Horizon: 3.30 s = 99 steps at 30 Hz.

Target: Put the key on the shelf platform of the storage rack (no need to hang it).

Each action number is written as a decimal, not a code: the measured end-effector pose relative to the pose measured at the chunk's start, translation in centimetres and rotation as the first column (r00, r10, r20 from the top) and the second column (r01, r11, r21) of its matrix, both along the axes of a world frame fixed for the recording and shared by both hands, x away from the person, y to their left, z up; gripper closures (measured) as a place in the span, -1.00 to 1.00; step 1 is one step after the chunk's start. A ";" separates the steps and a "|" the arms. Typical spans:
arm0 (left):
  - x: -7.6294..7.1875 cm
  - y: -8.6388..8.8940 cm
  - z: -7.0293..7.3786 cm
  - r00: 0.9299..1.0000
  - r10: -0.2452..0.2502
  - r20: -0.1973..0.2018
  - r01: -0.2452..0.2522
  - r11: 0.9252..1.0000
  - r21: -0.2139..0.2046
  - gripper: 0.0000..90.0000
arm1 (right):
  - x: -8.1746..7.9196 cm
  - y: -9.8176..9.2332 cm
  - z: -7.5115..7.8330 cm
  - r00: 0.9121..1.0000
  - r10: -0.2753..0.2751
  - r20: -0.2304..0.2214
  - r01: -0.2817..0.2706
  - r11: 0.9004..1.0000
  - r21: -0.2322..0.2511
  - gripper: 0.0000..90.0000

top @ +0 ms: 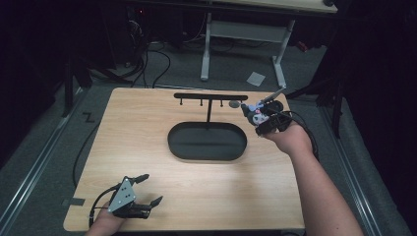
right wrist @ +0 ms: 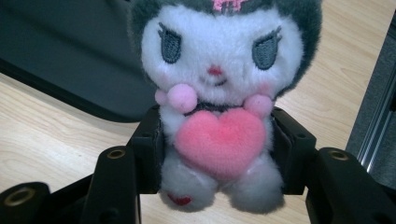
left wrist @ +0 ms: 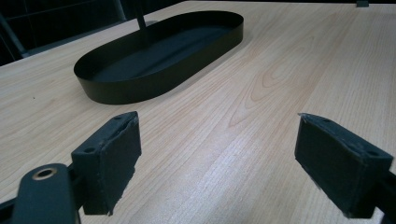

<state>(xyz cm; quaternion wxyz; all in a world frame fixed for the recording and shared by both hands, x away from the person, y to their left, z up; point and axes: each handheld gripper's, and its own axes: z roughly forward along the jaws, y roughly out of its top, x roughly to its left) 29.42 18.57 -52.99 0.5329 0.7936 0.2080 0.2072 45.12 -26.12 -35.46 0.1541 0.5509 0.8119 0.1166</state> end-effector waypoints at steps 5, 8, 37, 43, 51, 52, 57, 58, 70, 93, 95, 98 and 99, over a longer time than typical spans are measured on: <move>0.0 0.0 0.0 1.000 0.000 0.000 0.000 1.000 0.000 -0.67 | 0.1 0.0 -1.6 1.000 0.005 -0.003 -0.005 1.000 -0.014 0.05; 0.0 0.0 0.0 1.000 0.000 0.001 0.000 1.000 0.001 -0.67 | 0.2 0.3 -2.4 1.000 0.005 0.007 -0.005 1.000 -0.014 0.05; 0.0 0.0 0.0 1.000 0.001 0.001 -0.001 1.000 -0.001 -0.67 | 0.8 2.2 -5.5 1.000 -0.008 0.021 0.008 1.000 0.016 -0.36; -0.1 0.0 0.0 1.000 0.001 0.005 -0.001 1.000 0.006 -0.67 | 0.0 2.0 -5.2 1.000 0.008 0.025 -0.008 1.000 0.004 -0.28; 0.0 0.0 0.0 1.000 0.003 0.004 -0.003 1.000 0.003 -0.67 | -1.7 1.7 -5.3 0.998 0.011 0.060 -0.010 1.000 -0.008 -0.19; 0.0 0.0 0.0 1.000 0.004 0.003 -0.004 1.000 0.001 -0.67 | -2.0 1.7 -5.4 0.998 0.018 0.062 -0.017 1.000 -0.016 -0.17; 0.0 0.0 0.0 1.000 0.005 0.005 -0.005 1.000 0.000 -0.67 | -3.2 1.2 -5.8 0.994 0.019 0.105 -0.019 1.000 -0.007 -0.06; 0.0 0.0 0.0 1.000 0.005 0.005 -0.005 1.000 0.004 -0.67 | -3.5 1.1 -5.9 0.993 0.016 0.115 -0.018 1.000 0.014 -0.03; 0.0 0.0 0.0 1.000 0.007 0.004 -0.007 1.000 0.002 -0.67 | -6.5 0.0 -8.5 0.975 0.039 0.217 -0.052 0.997 0.057 -0.08; 0.1 0.0 0.0 1.000 0.021 0.000 -0.021 1.000 0.001 -0.67 | -15.7 0.7 -15.4 0.873 0.038 0.486 -0.157 0.966 0.205 -0.59; 0.1 0.0 0.0 1.000 0.022 -0.002 -0.022 1.000 0.002 -0.67 | -17.0 0.9 -15.9 0.851 0.012 0.524 -0.144 0.967 0.211 -0.63; 0.1 0.0 0.0 1.000 0.024 -0.004 -0.024 1.000 0.004 -0.67 | -17.9 1.1 -16.2 0.847 -0.012 0.531 -0.147 0.955 0.256 -0.66; 0.1 0.0 0.0 1.000 0.026 -0.005 -0.026 1.000 0.004 -0.67 | -18.0 1.2 -16.2 0.840 -0.006 0.542 -0.155 0.956 0.250 -0.66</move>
